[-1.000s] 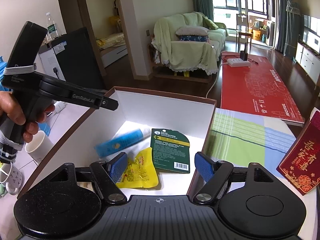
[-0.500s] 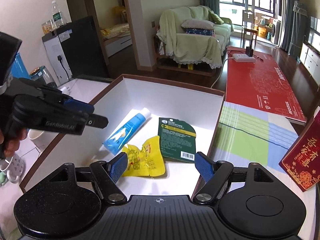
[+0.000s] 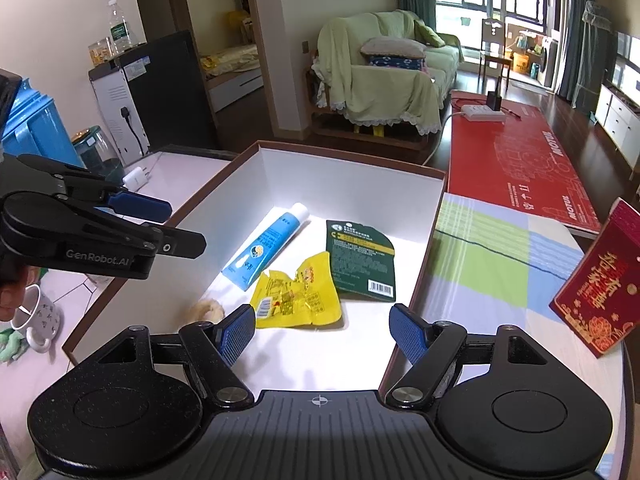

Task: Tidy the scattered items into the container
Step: 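Open the left tool to release the blue white-capped tube into the box, then withdraw both tools from the box toward the items on the tablecloth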

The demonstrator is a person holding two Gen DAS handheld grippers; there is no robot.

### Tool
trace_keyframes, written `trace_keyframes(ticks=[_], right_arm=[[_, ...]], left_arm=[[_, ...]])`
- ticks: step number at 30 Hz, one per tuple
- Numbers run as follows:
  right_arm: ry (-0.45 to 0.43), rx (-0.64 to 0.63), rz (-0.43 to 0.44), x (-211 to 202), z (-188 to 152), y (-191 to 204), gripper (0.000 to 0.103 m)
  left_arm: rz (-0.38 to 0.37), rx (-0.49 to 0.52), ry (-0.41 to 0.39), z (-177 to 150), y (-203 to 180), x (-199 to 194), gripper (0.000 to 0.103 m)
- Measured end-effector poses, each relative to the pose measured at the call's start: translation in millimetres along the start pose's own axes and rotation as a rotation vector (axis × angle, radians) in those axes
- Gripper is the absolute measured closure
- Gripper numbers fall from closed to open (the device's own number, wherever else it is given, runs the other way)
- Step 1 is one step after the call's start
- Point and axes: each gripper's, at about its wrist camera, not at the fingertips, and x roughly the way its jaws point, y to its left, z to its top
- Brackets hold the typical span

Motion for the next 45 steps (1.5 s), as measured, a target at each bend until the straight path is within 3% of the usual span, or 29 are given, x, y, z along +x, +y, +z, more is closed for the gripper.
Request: trace_keyframes(ticks=[45], right_arm=[[-0.16,0.001,-0.031,-126.2,-49.0,31.6,0.026]], left_arm=[[0.014,0.011,-0.117,-71.5,-49.4,-124.1,0.04]])
